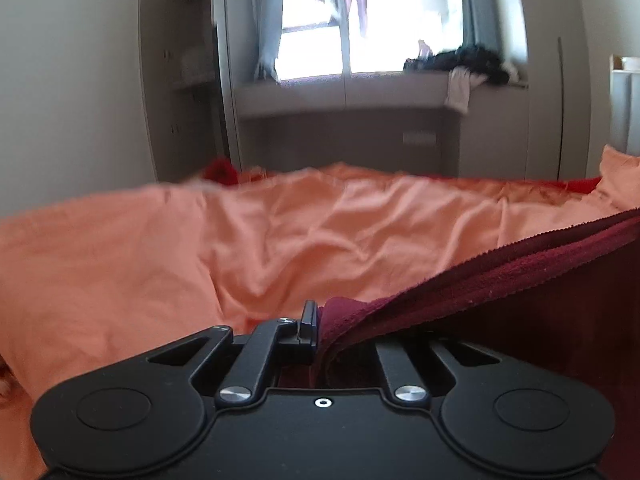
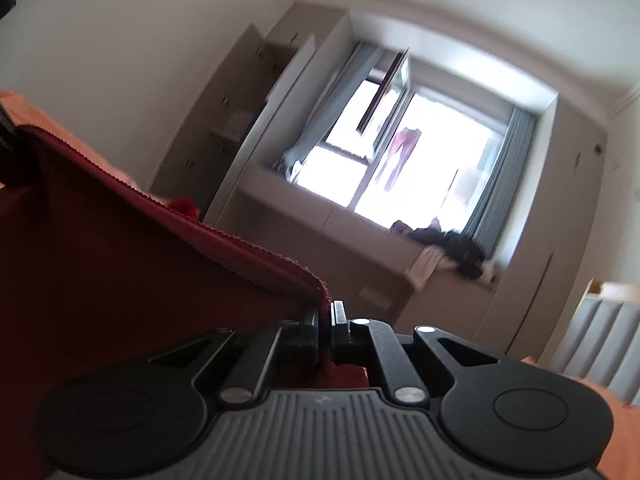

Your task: Fold small clothes

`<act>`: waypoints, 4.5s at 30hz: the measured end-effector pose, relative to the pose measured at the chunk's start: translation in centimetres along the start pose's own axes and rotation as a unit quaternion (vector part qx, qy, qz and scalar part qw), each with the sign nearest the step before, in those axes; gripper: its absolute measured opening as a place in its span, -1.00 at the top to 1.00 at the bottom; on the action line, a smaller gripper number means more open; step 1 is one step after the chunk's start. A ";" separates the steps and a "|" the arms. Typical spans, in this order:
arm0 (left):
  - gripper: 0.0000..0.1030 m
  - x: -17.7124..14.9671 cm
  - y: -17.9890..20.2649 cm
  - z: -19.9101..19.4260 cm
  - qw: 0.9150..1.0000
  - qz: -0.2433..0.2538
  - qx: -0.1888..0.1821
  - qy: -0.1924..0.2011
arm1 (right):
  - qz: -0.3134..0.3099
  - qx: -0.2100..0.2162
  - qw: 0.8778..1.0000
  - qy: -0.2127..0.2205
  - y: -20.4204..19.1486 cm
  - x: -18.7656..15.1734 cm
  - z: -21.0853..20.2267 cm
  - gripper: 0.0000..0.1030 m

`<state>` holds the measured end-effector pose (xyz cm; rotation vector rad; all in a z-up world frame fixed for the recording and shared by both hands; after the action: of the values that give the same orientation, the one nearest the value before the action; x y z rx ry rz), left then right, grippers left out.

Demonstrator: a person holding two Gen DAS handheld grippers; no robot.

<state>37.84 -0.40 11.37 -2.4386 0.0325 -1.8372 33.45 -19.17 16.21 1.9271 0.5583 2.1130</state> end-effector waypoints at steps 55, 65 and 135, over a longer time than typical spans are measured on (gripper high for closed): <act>-0.99 -5.4 -3.6 1.0 0.997 -0.072 0.031 0.006 | 0.173 -0.102 0.971 -0.126 8.8 -8.9 1.4 -1.00; -0.99 -5.2 -1.8 -5.9 0.993 -0.091 -0.013 0.080 | 0.198 -0.033 0.979 -0.043 3.3 -3.3 -3.3 -1.00; -0.99 -13.7 -2.9 -8.9 0.963 -0.257 -0.072 -0.048 | 0.161 0.047 0.986 -0.013 -8.7 -3.6 -8.5 -0.99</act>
<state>25.35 2.92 0.88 -2.8358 -0.5408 -1.9458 24.67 -13.92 8.74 2.2251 0.3658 2.2806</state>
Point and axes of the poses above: each gripper's, at about its wrist camera, not at the fingertips, and z roughly the way its jaws point, y to its right, x to its top, the point moved 6 cm from there along z, roughly the way its jaws point, and after that the axes turned 11 degrees about y, right-handed, at the moved point
